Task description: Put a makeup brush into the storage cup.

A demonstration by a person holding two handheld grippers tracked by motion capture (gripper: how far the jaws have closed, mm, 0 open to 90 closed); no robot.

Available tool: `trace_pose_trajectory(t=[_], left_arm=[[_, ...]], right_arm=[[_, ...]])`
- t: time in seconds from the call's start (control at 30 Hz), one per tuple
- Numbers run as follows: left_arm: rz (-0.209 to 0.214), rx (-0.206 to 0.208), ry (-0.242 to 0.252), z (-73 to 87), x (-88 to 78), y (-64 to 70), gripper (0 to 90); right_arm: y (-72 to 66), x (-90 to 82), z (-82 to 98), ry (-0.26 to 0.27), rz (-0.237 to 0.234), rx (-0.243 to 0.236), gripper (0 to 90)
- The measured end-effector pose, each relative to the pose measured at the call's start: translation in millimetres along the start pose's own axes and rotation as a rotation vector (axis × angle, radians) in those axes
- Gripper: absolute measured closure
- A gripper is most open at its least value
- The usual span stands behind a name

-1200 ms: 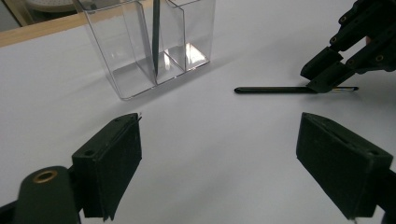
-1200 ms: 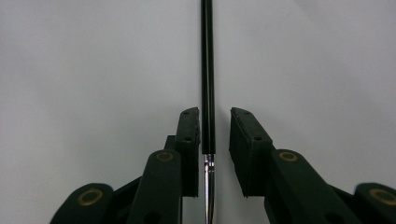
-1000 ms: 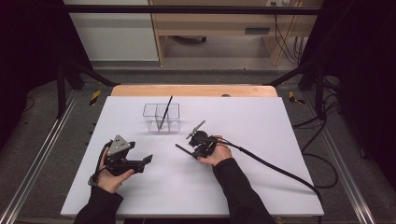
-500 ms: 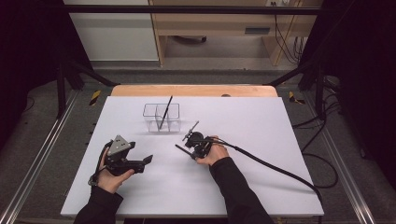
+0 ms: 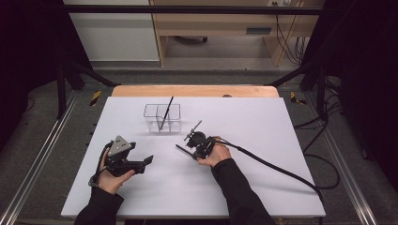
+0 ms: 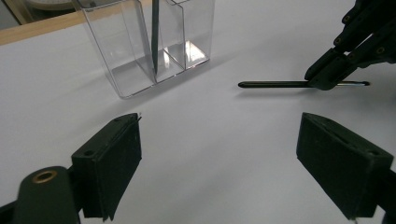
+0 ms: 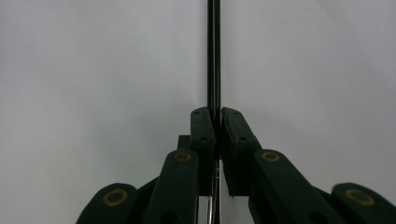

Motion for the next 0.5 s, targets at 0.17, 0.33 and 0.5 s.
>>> trace_pose_trajectory(t=[0.17, 0.33, 0.5], left_arm=[[0.0, 0.0, 0.004, -0.9, -1.3, 0.7, 12.9], [0.0, -0.003, 0.015, -2.6, -3.3, 1.6, 12.7], [0.006, 0.002, 0.019, -3.8, -4.5, 3.4, 12.3]], right_arm=[[-6.2, -14.5, -0.3, 0.046, -0.009, 0.0, 84.5], [-10.4, -28.0, 0.7, 0.089, -0.003, -0.02, 84.5], [-16.3, -40.0, 1.8, 0.134, -0.016, -0.035, 84.5]])
Point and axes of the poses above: each handheld gripper's, and its own axes: x roughly forward along the jaws, z roughly out of its underside, y roughly to its right, the point moved 3 cm from there along x, roughly forward along the jaws, and after that the axes turned 3 degrees about -z, right-handed, at the moved point
